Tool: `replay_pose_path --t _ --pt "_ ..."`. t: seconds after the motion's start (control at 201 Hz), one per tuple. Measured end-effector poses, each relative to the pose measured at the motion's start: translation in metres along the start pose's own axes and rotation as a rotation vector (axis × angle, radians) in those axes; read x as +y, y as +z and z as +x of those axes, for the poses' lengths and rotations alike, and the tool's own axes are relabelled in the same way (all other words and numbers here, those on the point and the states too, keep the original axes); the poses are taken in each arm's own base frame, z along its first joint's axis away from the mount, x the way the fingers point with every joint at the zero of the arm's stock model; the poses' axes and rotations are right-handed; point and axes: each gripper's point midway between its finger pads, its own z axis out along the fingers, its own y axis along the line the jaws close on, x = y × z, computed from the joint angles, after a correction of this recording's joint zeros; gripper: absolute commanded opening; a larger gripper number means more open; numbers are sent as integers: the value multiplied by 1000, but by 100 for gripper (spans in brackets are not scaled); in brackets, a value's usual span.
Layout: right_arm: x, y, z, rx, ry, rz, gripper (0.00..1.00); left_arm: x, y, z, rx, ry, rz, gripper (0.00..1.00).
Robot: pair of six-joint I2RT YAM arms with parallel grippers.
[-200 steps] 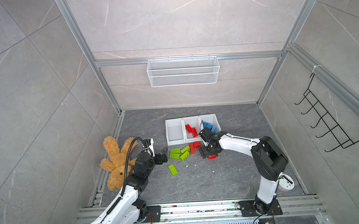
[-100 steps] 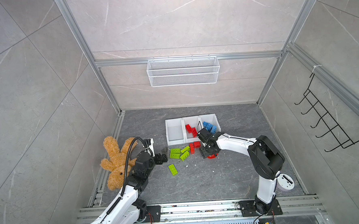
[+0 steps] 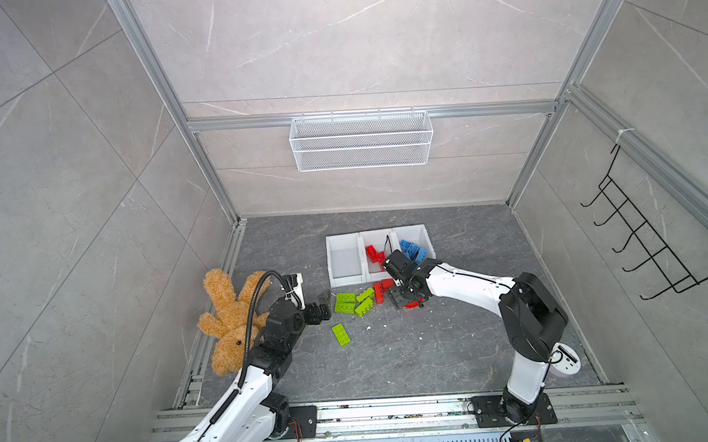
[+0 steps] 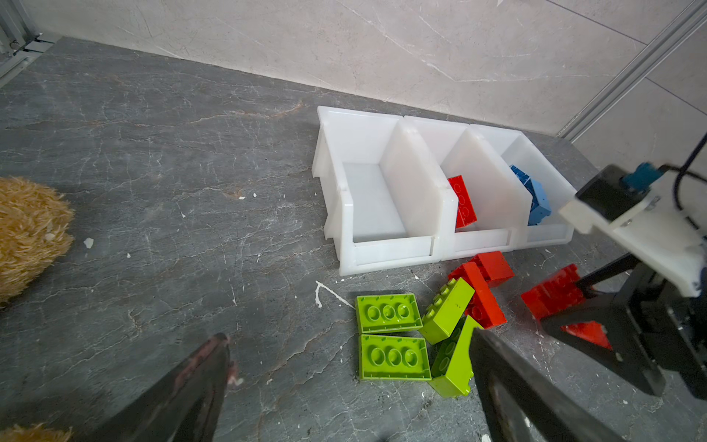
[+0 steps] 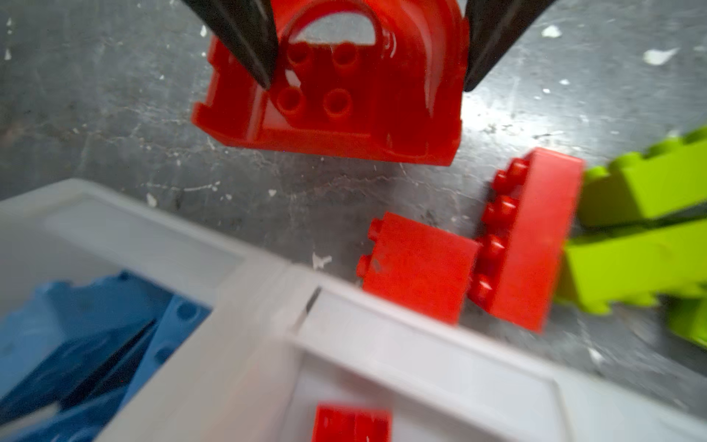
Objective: Sort the legos into containers by color
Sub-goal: 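Carry the curved piece into the middle compartment and release it, then return the right gripper to the pile and grasp a long red brick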
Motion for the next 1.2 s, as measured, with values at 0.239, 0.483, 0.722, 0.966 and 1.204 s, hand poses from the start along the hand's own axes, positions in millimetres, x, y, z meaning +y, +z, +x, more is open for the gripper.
replay_pose_path --t 0.239,0.483,0.722,0.966,1.204 --pt "8 -41 -84 -196 17 -37 62 0 0 0 -1 0 0 100" --pt "9 -7 -126 -234 18 -43 62 -1 -3 -5 -19 -1 4 100" --pt "1 32 -142 -221 51 -67 71 -1 -3 -5 -20 -1 4 100" --pt "3 31 -151 -235 54 -81 94 -1 -4 -6 -23 -1 5 100" --pt "8 13 -143 -243 60 -141 86 -1 -3 -5 -20 -1 5 100"
